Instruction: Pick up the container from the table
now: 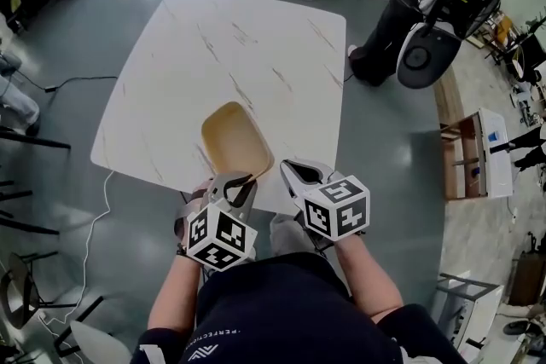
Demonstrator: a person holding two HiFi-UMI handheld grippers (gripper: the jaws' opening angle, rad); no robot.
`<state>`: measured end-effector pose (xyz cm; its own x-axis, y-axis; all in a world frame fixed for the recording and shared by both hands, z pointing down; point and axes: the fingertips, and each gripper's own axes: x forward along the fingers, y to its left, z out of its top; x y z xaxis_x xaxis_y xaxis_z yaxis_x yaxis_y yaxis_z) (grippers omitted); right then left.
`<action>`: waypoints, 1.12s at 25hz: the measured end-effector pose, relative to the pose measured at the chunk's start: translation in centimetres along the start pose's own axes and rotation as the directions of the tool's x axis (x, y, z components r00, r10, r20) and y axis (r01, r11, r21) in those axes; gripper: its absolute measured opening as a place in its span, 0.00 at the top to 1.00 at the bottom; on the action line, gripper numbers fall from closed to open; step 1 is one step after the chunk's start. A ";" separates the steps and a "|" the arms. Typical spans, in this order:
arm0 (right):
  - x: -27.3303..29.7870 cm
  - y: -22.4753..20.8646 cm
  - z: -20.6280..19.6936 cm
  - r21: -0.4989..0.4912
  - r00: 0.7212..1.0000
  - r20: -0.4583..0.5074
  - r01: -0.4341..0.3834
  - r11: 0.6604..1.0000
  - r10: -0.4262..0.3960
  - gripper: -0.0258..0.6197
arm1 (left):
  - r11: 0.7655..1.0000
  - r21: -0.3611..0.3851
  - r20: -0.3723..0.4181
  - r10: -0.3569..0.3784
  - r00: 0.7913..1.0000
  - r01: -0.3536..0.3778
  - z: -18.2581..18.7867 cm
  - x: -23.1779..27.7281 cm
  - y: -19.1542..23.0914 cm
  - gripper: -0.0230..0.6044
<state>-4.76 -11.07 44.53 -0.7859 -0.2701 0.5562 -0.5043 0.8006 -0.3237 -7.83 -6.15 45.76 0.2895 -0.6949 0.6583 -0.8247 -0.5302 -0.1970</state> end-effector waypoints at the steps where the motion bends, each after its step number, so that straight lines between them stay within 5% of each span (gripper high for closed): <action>1: -0.3 0.4 -0.2 -0.001 1.000 0.006 -0.002 1.000 0.002 0.96 | 1.000 0.001 -0.001 0.001 1.000 -0.001 -0.3 -0.3 -0.4 0.92; 28: -5.8 4.8 -3.6 -0.005 0.996 0.079 0.044 0.999 -0.043 0.96 | 0.999 0.038 -0.024 -0.017 1.000 0.018 -3.6 -5.1 -6.3 0.92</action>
<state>-1.35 -3.69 42.51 -0.7893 -0.3460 0.5071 -0.5363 0.7908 -0.2951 -5.84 2.44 46.25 0.2913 -0.6739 0.6790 -0.8006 -0.5602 -0.2127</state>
